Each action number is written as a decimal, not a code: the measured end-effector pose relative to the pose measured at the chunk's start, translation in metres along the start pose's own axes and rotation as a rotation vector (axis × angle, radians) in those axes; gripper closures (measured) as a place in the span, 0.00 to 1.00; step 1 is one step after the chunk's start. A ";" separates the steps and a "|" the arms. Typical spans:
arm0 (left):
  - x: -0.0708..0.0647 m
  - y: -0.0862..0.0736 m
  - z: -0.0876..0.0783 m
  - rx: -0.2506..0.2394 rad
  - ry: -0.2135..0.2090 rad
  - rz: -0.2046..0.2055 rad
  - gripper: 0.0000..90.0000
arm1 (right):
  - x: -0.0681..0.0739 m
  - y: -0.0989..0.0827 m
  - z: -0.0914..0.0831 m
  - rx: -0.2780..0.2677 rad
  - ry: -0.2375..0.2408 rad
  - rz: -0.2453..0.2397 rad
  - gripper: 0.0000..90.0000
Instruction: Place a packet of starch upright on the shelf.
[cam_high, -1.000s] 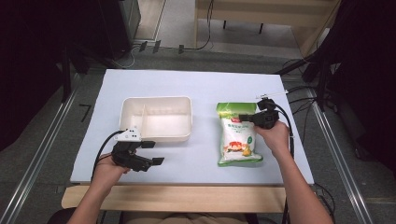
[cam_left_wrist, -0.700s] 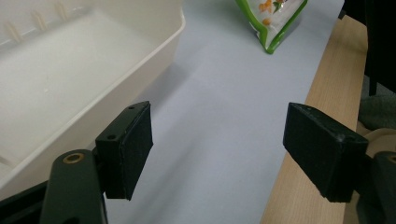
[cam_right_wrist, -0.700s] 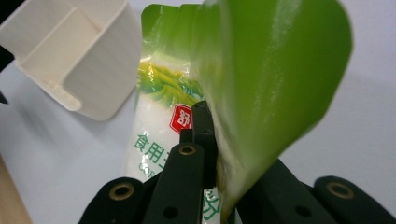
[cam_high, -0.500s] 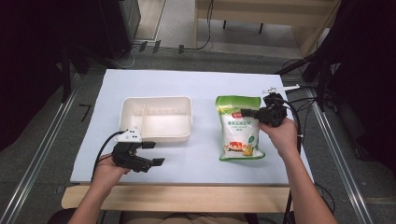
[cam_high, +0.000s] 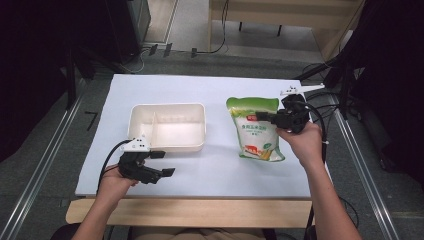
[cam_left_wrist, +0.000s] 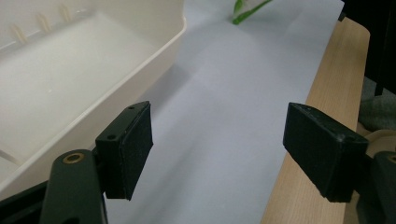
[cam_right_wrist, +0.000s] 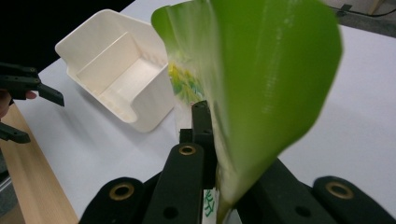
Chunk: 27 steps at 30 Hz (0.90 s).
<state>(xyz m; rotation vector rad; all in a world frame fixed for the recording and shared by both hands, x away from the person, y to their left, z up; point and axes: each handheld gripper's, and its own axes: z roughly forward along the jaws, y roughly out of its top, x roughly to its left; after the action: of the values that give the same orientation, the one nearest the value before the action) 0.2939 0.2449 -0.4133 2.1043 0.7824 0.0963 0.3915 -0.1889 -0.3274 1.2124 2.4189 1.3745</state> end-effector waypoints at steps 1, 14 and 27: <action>0.000 0.000 0.000 0.000 0.000 0.000 0.28 | 0.000 0.000 0.000 0.000 0.000 0.000 1.00; 0.001 -0.001 -0.001 -0.003 -0.001 -0.010 0.28 | 0.006 0.019 0.006 0.010 -0.002 -0.022 1.00; 0.000 -0.001 -0.001 0.005 -0.014 -0.009 0.29 | 0.008 0.045 0.013 0.023 0.007 -0.021 1.00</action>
<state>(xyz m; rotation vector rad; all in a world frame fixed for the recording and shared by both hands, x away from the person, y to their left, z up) 0.2935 0.2459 -0.4134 2.1037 0.7838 0.0749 0.4184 -0.1628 -0.2984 1.1856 2.4516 1.3506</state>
